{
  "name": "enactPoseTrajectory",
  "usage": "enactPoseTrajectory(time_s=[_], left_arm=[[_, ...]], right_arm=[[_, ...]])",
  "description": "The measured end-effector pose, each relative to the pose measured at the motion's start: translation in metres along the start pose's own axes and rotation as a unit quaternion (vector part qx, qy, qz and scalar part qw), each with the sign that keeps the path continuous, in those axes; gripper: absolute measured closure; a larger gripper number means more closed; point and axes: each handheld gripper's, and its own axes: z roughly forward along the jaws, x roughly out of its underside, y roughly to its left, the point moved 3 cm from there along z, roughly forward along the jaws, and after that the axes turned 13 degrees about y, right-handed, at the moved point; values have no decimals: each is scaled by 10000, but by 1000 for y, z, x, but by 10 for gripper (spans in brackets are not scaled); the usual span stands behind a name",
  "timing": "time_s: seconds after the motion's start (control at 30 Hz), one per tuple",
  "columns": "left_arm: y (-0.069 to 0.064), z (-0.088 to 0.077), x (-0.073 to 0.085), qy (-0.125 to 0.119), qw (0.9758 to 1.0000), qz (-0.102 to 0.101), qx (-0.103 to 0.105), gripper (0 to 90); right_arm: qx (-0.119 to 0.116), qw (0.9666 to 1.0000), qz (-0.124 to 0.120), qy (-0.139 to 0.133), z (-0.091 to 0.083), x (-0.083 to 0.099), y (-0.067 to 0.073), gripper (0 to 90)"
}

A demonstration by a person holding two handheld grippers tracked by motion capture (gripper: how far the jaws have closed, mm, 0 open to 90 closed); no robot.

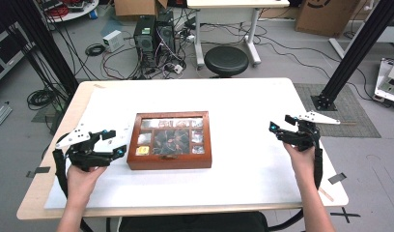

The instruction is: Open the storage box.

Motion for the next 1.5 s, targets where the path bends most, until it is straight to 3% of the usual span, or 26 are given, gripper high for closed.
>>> enactPoseTrajectory(time_s=[0.27, 0.73, 1.03, 1.5], left_arm=[[-2, 0, 14, 142, 9995, -179, 196, 227], [-13, 9, 32, 606, 9980, -78, 146, 255], [-15, 23, 38, 1023, 9946, -28, 169, 305], [-15, 32, 43, 1379, 9902, -51, 202, 450]], right_arm=[[19, 10000, 22, -24, -2, 1, -1, 266], [37, 10000, 18, -13, -2, 2, -1, 266], [83, 9999, 76, -27, -4, 4, -5, 266], [94, 9999, 82, 27, -2, 5, -5, 268]])
